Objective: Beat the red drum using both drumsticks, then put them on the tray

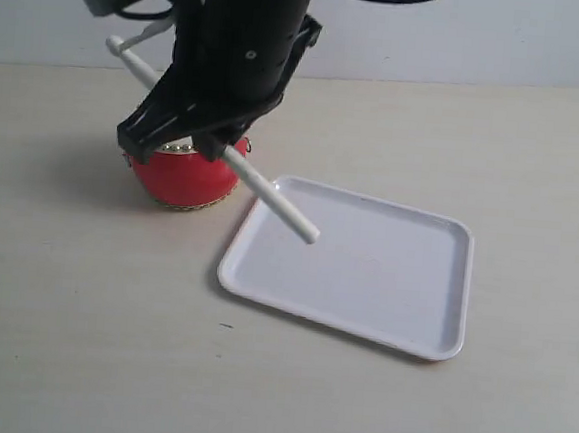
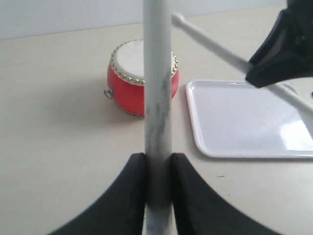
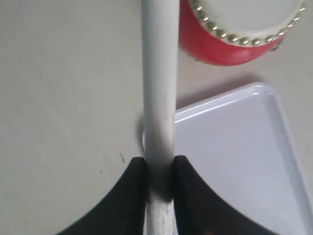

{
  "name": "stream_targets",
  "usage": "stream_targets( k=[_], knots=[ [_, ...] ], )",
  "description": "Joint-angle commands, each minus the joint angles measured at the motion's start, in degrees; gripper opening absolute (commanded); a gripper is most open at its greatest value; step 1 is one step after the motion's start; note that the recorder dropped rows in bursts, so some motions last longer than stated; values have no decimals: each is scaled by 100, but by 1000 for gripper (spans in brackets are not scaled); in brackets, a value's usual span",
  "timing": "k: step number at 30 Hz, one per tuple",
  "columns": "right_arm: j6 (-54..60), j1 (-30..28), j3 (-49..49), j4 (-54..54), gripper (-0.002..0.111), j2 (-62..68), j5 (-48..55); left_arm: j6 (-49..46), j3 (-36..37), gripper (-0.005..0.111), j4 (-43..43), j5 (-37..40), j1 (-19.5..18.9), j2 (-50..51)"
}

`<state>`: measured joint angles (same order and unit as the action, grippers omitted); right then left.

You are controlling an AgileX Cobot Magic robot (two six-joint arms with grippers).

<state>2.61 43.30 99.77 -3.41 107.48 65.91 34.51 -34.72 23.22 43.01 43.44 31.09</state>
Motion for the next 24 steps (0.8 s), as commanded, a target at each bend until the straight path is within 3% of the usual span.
stream_targets(
  k=[1,8,15,18,24],
  knots=[
    [-26,3,14,-445,0,-364,-52,-24,10,0,309,-97,-2,359],
    [-26,3,-1,-1278,0,-575,9,-24,-64,0,844,-300,-2,1466],
    [131,3,-85,-2316,0,-550,126,-475,-760,0,945,-149,-2,2477],
    [346,3,-331,-2590,0,-550,-50,-859,-1185,0,1037,321,-14,2869],
    [379,3,-1133,-3165,0,-550,-860,-1058,-1819,0,2006,1550,-14,3584]
  ],
)
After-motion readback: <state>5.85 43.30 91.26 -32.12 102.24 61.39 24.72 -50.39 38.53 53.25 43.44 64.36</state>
